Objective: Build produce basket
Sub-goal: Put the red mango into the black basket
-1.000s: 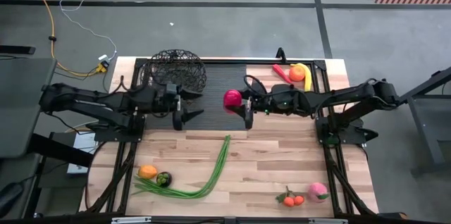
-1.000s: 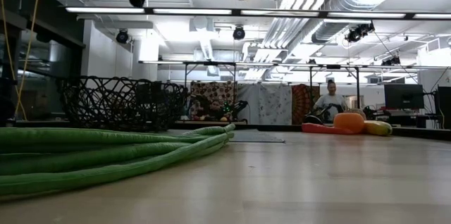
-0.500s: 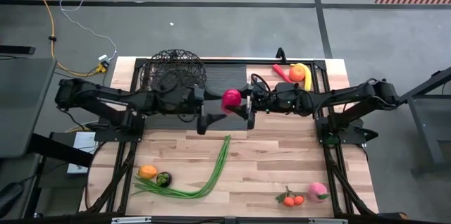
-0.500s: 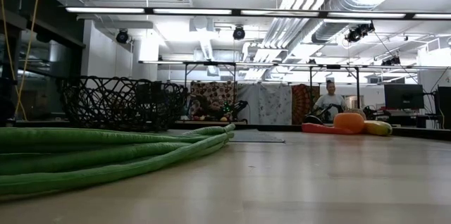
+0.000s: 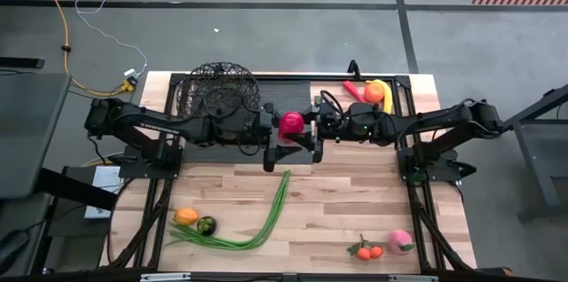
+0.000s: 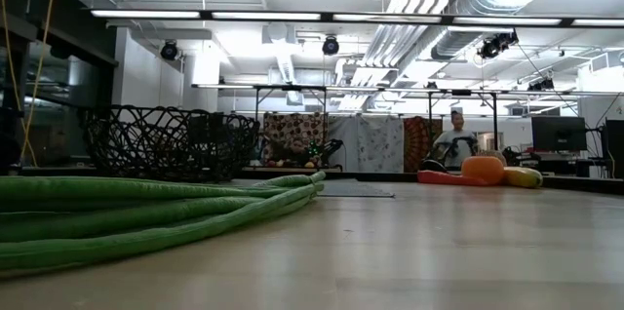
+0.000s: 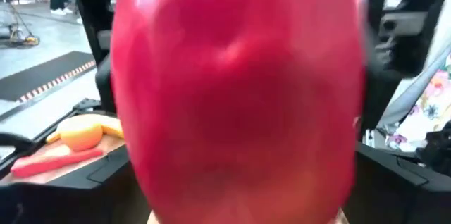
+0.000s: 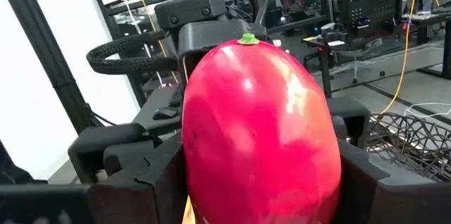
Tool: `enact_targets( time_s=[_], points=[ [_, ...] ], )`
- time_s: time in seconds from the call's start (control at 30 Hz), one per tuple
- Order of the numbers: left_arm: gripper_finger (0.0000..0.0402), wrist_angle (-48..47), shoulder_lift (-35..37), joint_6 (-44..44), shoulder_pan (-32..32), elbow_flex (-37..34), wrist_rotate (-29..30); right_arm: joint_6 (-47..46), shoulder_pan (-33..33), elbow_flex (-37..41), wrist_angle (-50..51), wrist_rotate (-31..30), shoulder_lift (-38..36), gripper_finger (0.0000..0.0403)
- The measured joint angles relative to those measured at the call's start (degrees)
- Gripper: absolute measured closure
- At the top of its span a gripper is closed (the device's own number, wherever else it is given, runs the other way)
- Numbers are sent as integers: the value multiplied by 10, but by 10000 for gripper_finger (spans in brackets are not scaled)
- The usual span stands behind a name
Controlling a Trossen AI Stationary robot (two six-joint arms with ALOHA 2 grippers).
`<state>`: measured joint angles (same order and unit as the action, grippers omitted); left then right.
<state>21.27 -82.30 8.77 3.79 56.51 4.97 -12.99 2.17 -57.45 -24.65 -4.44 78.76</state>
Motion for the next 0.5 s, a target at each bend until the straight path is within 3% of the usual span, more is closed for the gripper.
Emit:
enact_targets(
  time_s=[0.17, 0.5],
  points=[
    [93, -2, -1, 0, 0, 0, 0, 9, 0, 0, 2, 0, 0, 171],
    [207, -4, -1, -30, 1, 0, 4, 17, 0, 0, 1, 1, 0, 171]
  ],
)
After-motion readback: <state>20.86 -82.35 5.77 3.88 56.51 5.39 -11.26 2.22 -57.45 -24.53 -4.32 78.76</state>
